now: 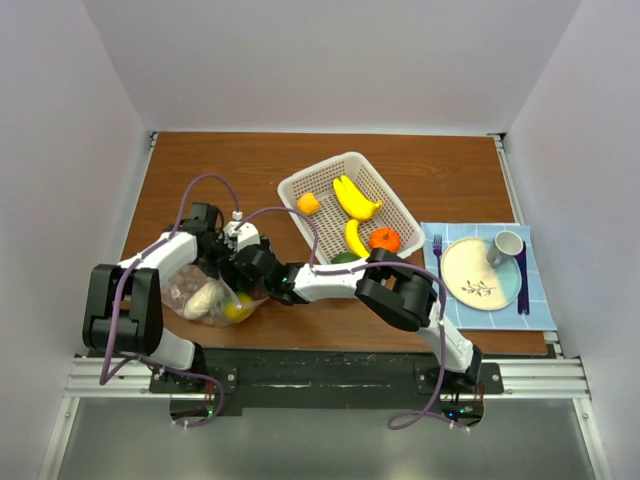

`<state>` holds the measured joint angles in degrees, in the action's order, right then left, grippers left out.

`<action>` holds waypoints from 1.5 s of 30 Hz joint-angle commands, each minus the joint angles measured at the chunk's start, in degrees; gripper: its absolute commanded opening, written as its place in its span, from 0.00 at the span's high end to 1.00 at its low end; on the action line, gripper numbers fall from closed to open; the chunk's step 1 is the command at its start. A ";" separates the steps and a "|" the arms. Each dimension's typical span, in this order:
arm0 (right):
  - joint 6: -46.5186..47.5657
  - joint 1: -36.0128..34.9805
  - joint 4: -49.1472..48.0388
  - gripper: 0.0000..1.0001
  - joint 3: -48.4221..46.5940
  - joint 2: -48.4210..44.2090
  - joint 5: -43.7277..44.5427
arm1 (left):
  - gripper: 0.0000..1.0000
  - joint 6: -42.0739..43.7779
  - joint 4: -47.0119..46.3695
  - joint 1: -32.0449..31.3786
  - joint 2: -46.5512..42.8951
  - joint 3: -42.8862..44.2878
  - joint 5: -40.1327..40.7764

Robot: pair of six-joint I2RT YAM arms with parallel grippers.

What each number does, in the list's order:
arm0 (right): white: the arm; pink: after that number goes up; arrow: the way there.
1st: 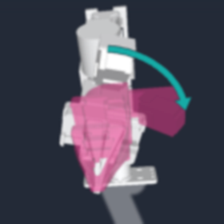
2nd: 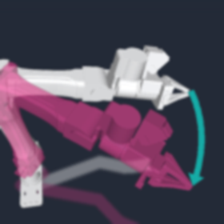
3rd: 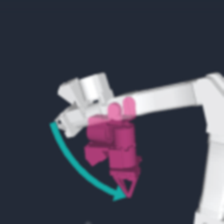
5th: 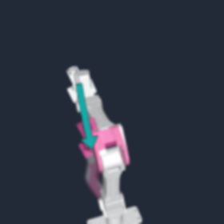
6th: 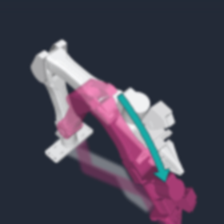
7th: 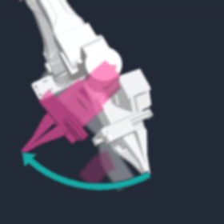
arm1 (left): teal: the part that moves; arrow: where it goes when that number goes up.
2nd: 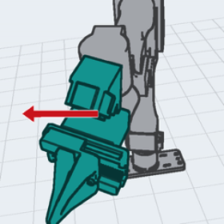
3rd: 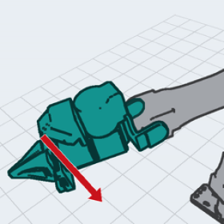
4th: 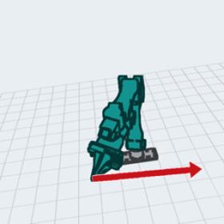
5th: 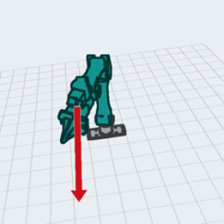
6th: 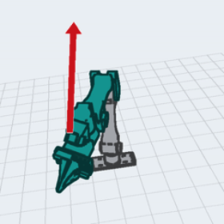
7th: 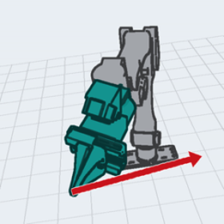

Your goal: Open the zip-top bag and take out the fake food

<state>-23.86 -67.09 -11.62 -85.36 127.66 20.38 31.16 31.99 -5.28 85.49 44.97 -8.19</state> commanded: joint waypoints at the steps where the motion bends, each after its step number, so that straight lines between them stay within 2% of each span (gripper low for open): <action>1: 0.65 -0.50 3.28 0.12 3.96 0.14 1.50 | 1.00 -1.01 1.77 -0.61 2.04 -2.87 -0.35; 7: 1.09 -0.50 1.43 0.34 9.94 -6.08 1.68 | 1.00 -4.08 -1.84 4.13 7.31 -1.47 4.75; 8: 1.09 -0.50 1.16 0.41 10.82 -6.89 1.50 | 1.00 -4.61 -2.89 4.48 7.75 -1.46 5.45; 11: 1.27 -0.50 0.90 0.46 13.55 -10.31 1.42 | 1.00 -5.31 -4.73 5.28 8.81 -1.82 7.65; 17: 0.74 -0.59 2.21 0.43 17.51 -15.06 1.68 | 1.00 -5.93 -6.58 6.77 10.31 -2.61 7.83; 25: 1.00 -0.59 3.53 0.44 22.70 -21.57 2.91 | 1.00 -5.93 -7.82 7.21 10.92 -3.22 7.75; 33: 4.95 -0.15 3.62 0.46 19.37 -22.80 1.50 | 1.00 -6.28 -7.90 7.21 9.17 -4.01 8.09; 39: 7.77 4.06 9.49 0.51 14.97 -30.35 1.34 | 1.00 -6.37 -7.91 7.21 9.08 -4.28 7.75; 42: 9.08 6.27 17.12 0.43 12.60 -31.15 -0.25 | 1.00 -6.28 -7.56 7.13 8.64 -3.93 7.48; 43: 10.05 6.18 18.28 0.30 12.94 -31.50 -1.30 | 1.00 -6.20 -7.73 7.21 8.55 -3.84 7.40; 45: 10.23 5.22 19.61 0.20 16.34 -33.25 -2.45 | 1.00 -6.11 -7.90 7.21 8.11 -4.01 7.31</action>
<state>-16.36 -61.43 0.97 -70.52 97.73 20.51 26.09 17.19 1.13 89.69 45.15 0.23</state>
